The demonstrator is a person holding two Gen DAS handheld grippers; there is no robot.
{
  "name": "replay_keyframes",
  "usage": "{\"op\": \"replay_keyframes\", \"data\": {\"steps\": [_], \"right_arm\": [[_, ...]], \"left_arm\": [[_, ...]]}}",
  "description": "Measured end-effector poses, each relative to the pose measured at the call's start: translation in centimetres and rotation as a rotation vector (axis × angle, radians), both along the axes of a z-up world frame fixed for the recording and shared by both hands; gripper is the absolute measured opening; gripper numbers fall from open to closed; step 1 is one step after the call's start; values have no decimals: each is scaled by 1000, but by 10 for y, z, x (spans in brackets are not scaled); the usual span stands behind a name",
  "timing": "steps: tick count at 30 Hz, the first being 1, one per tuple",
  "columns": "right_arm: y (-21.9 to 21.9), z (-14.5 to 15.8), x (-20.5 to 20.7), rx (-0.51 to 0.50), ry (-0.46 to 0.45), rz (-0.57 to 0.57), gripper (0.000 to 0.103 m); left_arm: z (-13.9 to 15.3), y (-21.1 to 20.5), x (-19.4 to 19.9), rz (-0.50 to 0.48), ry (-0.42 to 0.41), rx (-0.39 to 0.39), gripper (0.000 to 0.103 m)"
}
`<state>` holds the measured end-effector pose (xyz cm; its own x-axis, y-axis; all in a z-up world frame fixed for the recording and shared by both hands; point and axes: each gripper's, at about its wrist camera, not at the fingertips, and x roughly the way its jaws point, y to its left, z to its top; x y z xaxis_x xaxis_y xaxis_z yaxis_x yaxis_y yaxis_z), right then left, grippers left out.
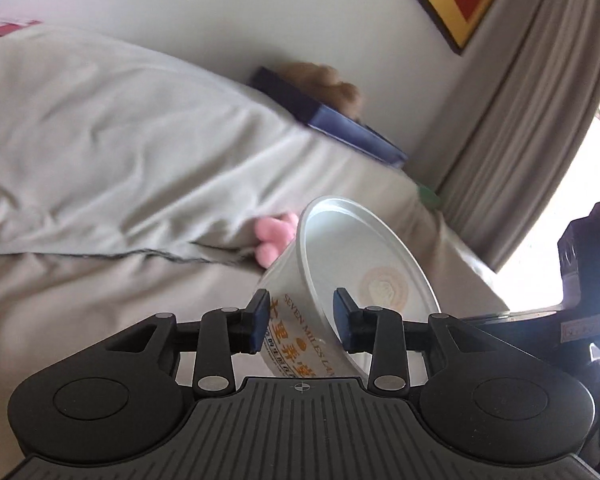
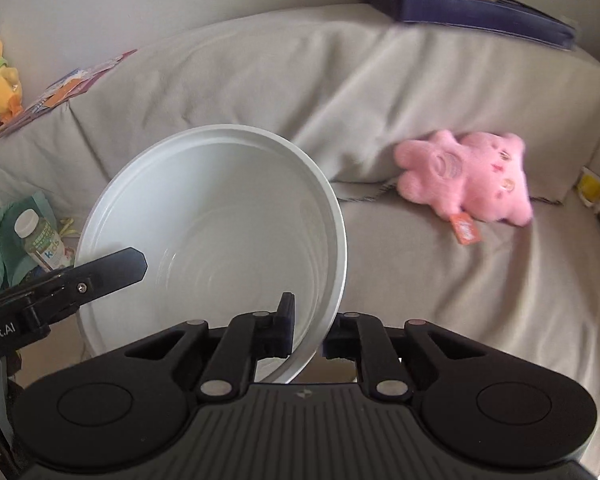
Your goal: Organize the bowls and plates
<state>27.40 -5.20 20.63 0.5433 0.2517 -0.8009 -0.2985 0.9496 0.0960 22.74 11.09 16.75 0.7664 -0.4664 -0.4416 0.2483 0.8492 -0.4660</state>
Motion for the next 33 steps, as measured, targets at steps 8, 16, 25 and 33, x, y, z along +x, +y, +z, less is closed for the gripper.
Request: {"op": "replay_keyframes", "data": {"steps": [8,16,25,33], "right_arm": [[-99,-58,-4,26,93,-108,13],[-115,-111,2,46,119,-113,13],[-123,-82,-3,47,19,-156,55],[-83,-27,-49,162,-81,-83,54]], "left_arm": [[-51,-101,12,-166,141,152,38],[-100,-124,41,-175,314,266,37],[-65,-74,17,-136,187,126,37],[-58,40,-21,150,182,285,37]]}}
